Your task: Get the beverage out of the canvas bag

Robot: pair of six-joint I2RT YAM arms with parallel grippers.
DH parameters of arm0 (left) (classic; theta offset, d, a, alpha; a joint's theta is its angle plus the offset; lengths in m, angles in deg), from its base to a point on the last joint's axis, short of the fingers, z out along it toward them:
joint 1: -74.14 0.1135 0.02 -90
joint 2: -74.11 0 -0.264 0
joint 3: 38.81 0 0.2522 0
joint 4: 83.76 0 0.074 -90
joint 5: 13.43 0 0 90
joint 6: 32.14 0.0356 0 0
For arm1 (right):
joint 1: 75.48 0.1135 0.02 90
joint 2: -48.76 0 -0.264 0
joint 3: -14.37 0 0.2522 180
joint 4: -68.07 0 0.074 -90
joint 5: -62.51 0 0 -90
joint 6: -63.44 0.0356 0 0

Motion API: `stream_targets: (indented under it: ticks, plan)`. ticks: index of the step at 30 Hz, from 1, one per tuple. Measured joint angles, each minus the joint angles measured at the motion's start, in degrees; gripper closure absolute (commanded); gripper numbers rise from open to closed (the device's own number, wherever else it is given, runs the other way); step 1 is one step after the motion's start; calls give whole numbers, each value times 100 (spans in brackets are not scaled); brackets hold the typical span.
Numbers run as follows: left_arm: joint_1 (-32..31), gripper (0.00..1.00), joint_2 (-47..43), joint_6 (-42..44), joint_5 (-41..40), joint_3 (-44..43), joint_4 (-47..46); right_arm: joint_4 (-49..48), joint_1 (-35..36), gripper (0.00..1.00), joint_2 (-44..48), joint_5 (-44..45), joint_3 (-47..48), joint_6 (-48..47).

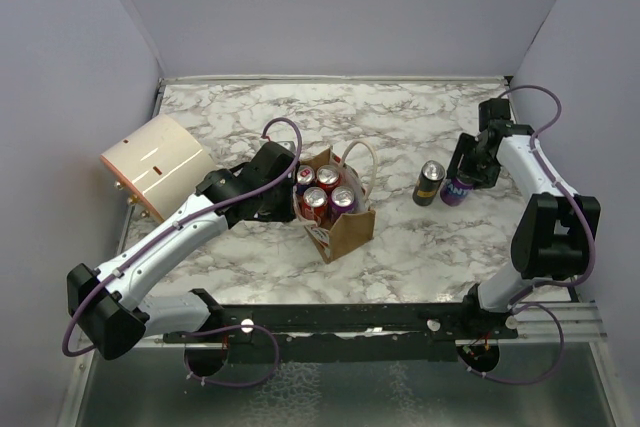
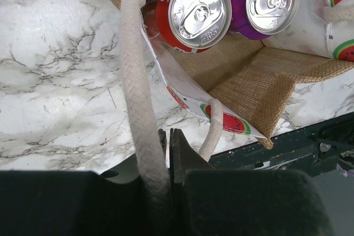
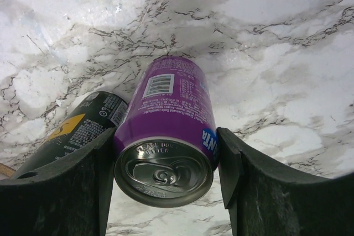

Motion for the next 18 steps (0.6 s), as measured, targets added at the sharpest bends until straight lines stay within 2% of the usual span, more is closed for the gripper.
stream_targets:
  ticks: [6,11,18]
  plan:
    - [4,89,22,0,9,0,2,9,0,22,2,0,55,-87]
    - [4,89,24,11,26,0,4,2,0,18,186,0,197,-168]
    - [4,89,24,68,76,0,4,87,0,18,737,-28,225,-280]
